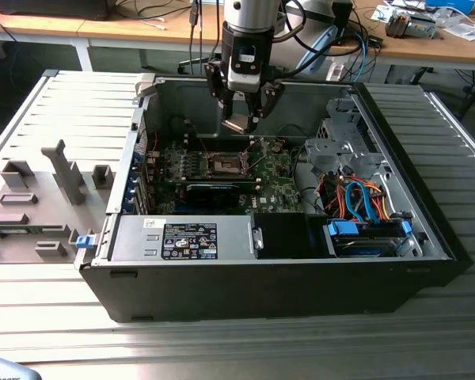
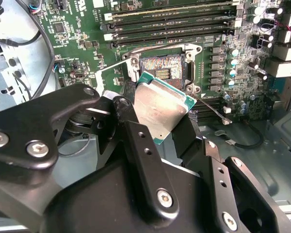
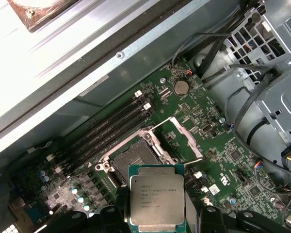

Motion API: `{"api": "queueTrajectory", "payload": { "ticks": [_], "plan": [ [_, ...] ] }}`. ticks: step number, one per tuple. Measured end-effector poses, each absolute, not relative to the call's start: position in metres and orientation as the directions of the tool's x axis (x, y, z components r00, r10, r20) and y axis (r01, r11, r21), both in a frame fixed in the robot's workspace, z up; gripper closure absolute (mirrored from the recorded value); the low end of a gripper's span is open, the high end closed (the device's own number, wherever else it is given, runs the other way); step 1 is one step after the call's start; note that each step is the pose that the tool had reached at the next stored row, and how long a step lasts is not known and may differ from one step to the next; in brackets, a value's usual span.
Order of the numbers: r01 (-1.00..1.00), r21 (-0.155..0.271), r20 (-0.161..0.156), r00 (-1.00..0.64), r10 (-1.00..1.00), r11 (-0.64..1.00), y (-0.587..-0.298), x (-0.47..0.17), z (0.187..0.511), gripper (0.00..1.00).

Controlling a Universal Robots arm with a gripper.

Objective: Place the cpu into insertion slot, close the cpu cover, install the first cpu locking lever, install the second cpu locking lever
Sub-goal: 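Place the cpu into insertion slot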

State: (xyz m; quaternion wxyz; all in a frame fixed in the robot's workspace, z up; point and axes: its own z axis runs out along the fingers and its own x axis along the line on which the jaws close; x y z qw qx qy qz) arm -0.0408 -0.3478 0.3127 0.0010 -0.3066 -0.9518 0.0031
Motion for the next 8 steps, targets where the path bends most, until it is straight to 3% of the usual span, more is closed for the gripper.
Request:
{"api": "queueTrajectory", "payload": {
  "ticks": [8],
  "plan": [
    [0.589,-0.007,0.0,-0.808,0.589,0.808,-0.3477,-0.0408,0.3127,0.45]
  ]
}}
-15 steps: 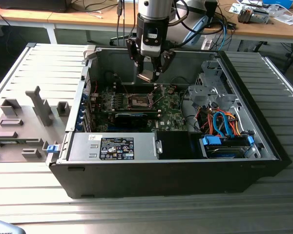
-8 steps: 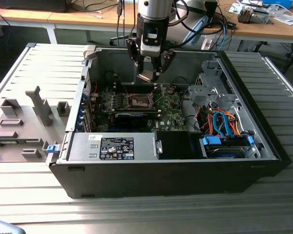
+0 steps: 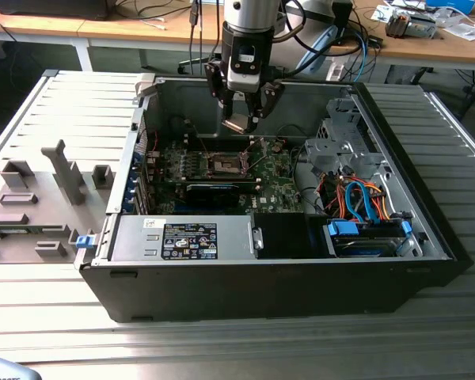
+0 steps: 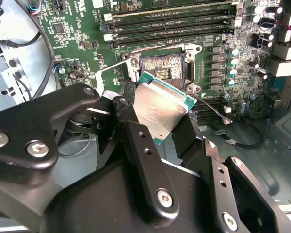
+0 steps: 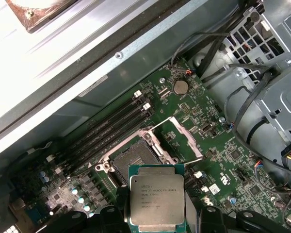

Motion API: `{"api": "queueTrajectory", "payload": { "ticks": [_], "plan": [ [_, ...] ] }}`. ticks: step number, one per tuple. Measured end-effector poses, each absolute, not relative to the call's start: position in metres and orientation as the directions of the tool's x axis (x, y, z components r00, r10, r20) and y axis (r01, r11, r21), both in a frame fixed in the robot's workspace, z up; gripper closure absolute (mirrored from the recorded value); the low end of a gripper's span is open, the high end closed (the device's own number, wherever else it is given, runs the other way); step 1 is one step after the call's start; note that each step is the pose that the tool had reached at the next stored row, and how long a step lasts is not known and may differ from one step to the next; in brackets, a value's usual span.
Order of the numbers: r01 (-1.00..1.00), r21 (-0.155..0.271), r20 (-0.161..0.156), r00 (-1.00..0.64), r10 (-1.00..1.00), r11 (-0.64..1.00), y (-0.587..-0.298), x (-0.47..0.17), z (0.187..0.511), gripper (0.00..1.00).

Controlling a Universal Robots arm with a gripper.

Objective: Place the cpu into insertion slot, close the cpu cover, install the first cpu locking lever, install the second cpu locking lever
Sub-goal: 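Place the cpu into insertion slot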

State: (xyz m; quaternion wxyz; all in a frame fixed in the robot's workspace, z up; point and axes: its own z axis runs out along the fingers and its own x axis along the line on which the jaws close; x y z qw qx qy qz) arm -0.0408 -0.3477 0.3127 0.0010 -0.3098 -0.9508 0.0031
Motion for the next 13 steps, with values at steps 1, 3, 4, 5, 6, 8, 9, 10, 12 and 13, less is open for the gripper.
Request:
{"api": "queueTrajectory", "payload": {
  "ticks": [1,3,4,5,6,8,9,10,12,13],
  "plan": [
    [0.59,-0.007,0.0,-0.808,0.59,0.808,-0.3477,-0.0408,0.3127,0.45],
    [0.591,-0.007,0.0,-0.806,0.591,0.806,-0.3477,-0.0408,0.3127,0.45],
    [0.592,-0.007,0.0,-0.806,0.592,0.806,-0.3477,-0.0408,0.3127,0.45],
    [0.594,-0.007,0.0,-0.805,0.594,0.805,-0.3477,-0.0408,0.3126,0.45],
    [0.594,-0.007,0.0,-0.804,0.594,0.804,-0.3477,-0.0408,0.3126,0.45],
    [0.595,-0.007,0.0,-0.803,0.595,0.803,-0.3477,-0.0408,0.3126,0.45],
    [0.596,-0.007,0.0,-0.803,0.596,0.803,-0.3477,-0.0408,0.3126,0.45],
    [0.596,-0.007,0.0,-0.803,0.596,0.803,-0.3477,-0.0408,0.3126,0.45],
    [0.597,-0.007,0.0,-0.802,0.597,0.802,-0.3477,-0.0408,0.3126,0.45],
    [0.598,-0.007,0.0,-0.802,0.598,0.802,-0.3477,-0.0408,0.3126,0.45]
  ]
}}
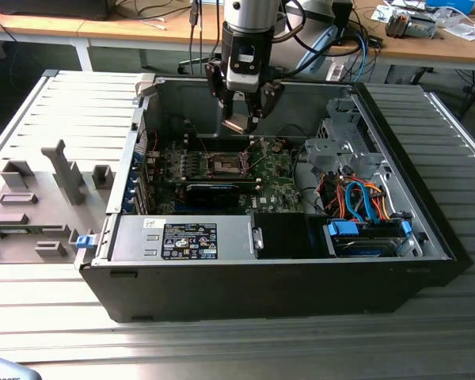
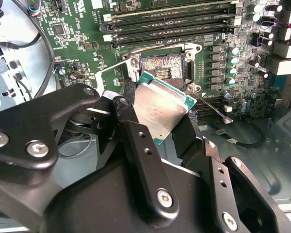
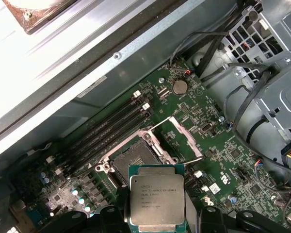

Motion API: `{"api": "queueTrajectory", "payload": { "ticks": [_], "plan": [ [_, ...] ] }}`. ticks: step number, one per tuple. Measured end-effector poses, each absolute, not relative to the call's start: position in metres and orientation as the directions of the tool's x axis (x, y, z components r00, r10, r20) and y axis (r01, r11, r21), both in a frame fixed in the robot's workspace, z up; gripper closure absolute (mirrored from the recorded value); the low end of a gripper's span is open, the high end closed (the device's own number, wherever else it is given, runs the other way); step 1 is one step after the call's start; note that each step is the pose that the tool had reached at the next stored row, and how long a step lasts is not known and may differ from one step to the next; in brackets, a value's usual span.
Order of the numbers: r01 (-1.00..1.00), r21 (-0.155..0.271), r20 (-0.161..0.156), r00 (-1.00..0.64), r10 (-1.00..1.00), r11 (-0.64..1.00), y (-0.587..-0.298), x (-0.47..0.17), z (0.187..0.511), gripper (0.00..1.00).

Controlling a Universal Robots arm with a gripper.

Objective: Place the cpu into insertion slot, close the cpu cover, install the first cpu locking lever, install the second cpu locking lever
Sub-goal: 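Place the cpu into insertion slot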

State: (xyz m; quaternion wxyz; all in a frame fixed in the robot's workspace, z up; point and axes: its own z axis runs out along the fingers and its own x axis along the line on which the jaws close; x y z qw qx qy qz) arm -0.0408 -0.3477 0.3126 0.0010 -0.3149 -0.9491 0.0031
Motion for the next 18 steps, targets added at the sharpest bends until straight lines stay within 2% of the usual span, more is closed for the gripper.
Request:
{"api": "queueTrajectory", "payload": {
  "ticks": [18],
  "plan": [
    [0.607,-0.007,0.0,-0.795,0.607,0.795,-0.3477,-0.0408,0.3126,0.45]
  ]
}}
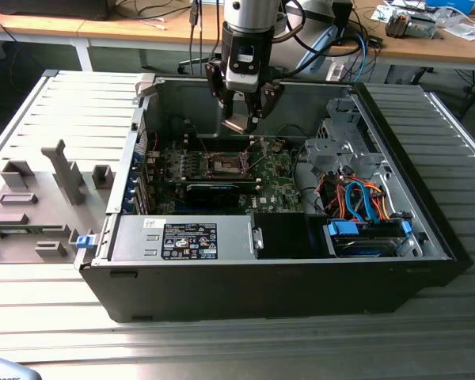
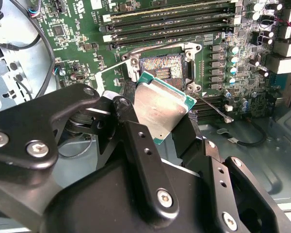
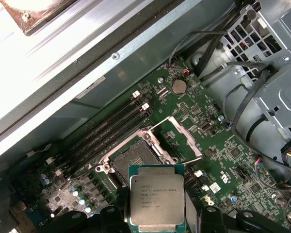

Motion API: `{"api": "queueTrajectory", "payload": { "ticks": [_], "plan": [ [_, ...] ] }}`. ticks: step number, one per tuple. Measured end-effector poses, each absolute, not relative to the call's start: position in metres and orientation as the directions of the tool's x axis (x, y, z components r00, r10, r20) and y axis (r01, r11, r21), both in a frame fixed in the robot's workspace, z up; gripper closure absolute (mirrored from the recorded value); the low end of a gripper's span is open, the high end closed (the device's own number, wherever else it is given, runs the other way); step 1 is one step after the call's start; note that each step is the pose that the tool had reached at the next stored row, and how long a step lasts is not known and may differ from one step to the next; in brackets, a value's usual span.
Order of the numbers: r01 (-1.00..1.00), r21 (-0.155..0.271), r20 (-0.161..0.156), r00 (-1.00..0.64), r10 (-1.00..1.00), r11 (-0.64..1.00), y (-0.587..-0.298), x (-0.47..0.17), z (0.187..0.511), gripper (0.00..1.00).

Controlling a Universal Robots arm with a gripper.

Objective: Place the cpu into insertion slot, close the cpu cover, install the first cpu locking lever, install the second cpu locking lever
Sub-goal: 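Place the cpu into insertion slot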

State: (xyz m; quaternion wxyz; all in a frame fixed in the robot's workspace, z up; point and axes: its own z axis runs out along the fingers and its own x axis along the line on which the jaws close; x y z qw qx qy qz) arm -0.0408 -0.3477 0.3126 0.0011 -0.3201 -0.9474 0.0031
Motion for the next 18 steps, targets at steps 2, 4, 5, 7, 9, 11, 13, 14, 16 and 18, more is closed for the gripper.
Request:
{"api": "queueTrajectory", "payload": {
  "ticks": [2,4,5,7,9,11,13,14,16,18],
  "plan": [
    [0.607,-0.007,0.0,-0.795,0.607,0.795,-0.3477,-0.0408,0.3126,0.45],
    [0.608,-0.007,0.0,-0.794,0.608,0.794,-0.3477,-0.0408,0.3126,0.45],
    [0.609,-0.007,0.0,-0.793,0.609,0.793,-0.3477,-0.0409,0.3126,0.45],
    [0.61,-0.007,0.0,-0.792,0.61,0.792,-0.3477,-0.0408,0.3126,0.45],
    [0.611,-0.007,0.0,-0.792,0.611,0.792,-0.3477,-0.0408,0.3125,0.45],
    [0.612,-0.007,0.0,-0.791,0.612,0.791,-0.3477,-0.0408,0.3126,0.45],
    [0.613,-0.007,0.0,-0.79,0.613,0.79,-0.3477,-0.0408,0.3125,0.45],
    [0.614,-0.007,0.0,-0.79,0.614,0.79,-0.3477,-0.0408,0.3125,0.45],
    [0.614,-0.007,0.0,-0.789,0.614,0.789,-0.3477,-0.0408,0.3125,0.45],
    [0.616,-0.007,0.0,-0.788,0.616,0.788,-0.3477,-0.0408,0.3125,0.45]
  ]
}}
